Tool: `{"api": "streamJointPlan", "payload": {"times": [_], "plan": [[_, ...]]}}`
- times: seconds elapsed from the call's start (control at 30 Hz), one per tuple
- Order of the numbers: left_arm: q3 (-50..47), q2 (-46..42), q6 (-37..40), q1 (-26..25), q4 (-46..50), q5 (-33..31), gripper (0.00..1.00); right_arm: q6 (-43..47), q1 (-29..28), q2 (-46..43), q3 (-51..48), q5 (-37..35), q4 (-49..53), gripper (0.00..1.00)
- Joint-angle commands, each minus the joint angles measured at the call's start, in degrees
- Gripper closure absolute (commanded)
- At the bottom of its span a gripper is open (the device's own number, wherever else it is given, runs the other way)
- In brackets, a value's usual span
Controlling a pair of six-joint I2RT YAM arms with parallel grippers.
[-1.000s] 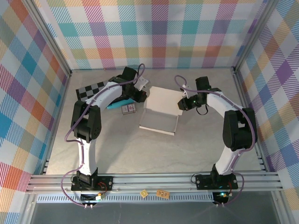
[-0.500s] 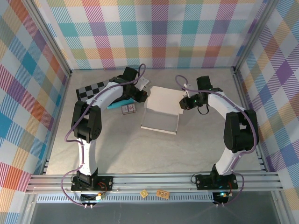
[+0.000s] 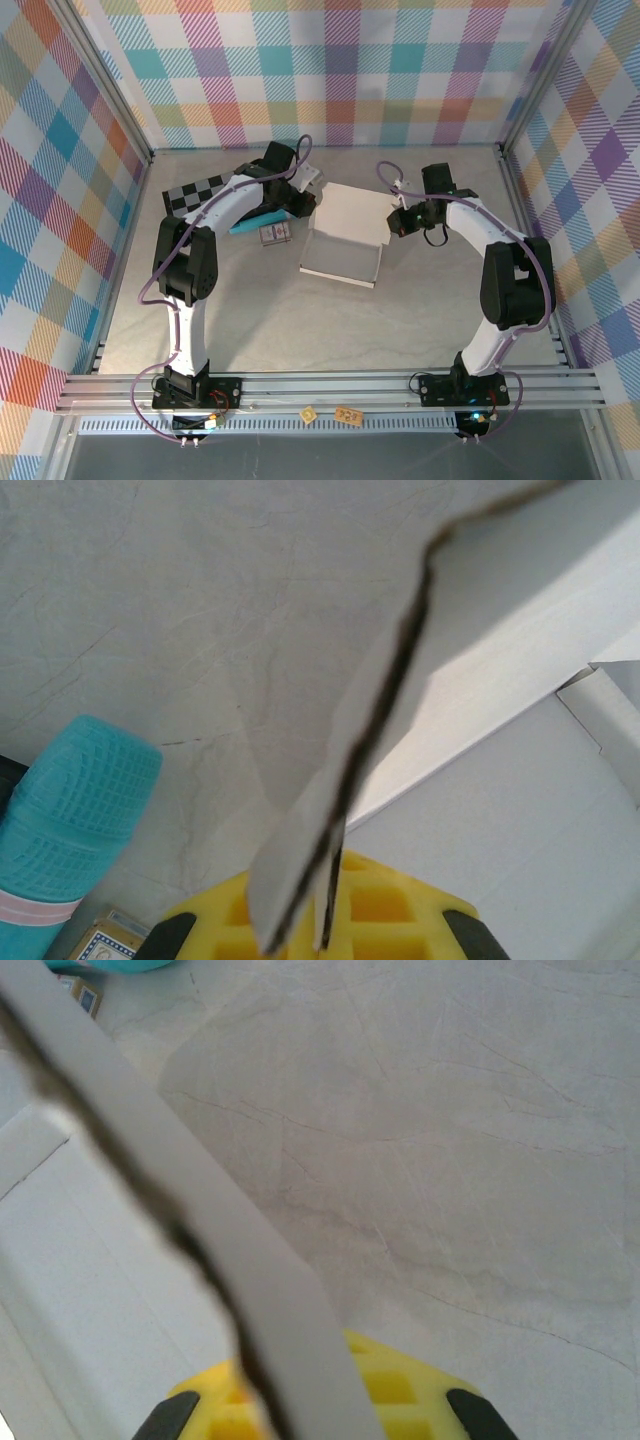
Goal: Fold the paper box
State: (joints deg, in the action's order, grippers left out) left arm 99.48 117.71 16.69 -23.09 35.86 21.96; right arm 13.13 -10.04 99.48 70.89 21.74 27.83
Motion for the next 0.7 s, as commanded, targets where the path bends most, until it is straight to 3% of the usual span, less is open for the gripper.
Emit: {"api": "streamJointPlan", "payload": {"times": [0.0, 0.37, 0.67], "plan": [[2.28, 1.68, -5.16, -0.85, -1.48, -1.71, 1.0, -4.37, -0.48, -0.41, 0.57, -2.52, -1.25, 1.0], [3.92, 2.42, -25.47, -4.51, -11.46, -12.52, 1.0, -23.43, -7.43, 1.03, 5.49, -23.67, -10.5, 1.0], [3.38, 4.43, -28.64, -4.58, -25.35, -14.45, 1.0, -29.03, -7.64, 4.43, 2.13, -24.73, -29.0, 1.0]]}}
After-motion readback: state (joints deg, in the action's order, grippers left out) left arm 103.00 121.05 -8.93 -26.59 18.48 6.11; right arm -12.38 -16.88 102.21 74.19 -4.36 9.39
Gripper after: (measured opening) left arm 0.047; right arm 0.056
